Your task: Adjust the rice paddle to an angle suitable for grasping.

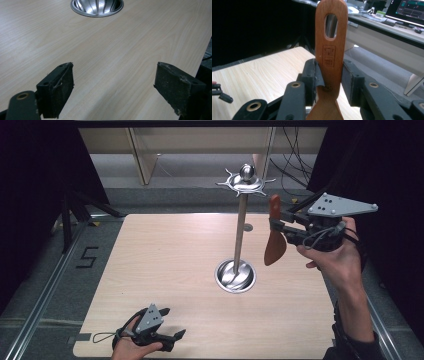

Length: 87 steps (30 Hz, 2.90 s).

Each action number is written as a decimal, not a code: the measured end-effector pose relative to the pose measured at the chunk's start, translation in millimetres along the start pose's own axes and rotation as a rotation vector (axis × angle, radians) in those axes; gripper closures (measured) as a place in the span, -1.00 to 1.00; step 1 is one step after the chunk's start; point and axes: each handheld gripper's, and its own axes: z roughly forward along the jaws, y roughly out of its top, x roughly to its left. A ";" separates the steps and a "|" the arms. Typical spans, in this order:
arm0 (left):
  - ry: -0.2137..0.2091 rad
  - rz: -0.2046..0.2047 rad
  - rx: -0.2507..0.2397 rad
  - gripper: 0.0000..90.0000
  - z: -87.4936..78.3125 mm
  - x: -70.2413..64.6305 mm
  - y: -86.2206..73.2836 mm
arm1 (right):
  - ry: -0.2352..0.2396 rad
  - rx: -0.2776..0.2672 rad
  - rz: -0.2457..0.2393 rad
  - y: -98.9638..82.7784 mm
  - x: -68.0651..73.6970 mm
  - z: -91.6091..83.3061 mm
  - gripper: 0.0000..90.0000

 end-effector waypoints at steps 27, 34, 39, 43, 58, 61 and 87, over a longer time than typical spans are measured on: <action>-0.013 0.003 0.001 -0.67 -0.2 -0.5 0.2 | 0.049 0.033 0.050 11.9 -8.8 31.8 0.49; -0.007 -0.022 -0.003 -0.67 0.9 -2.2 -0.8 | 0.056 0.043 0.068 9.2 -11.3 37.1 0.49; -0.012 -0.006 0.016 -0.67 0.4 -1.3 -0.5 | 0.067 0.035 0.084 6.8 -9.9 38.0 0.49; -0.020 -0.011 0.016 -0.67 0.7 -1.5 -0.6 | 0.081 0.022 0.083 4.6 -9.5 37.3 0.47; -0.011 -0.015 0.013 -0.67 0.4 -1.1 -0.7 | 0.049 -0.026 0.116 -24.9 -0.9 18.0 -0.06; -0.008 -0.017 0.012 -0.67 0.4 -0.5 -0.6 | 0.030 -0.041 0.089 -34.7 3.1 9.3 -0.10; -0.006 -0.012 0.005 -0.67 2.9 -3.3 1.7 | 0.031 0.048 0.184 -116.3 4.8 12.0 -0.17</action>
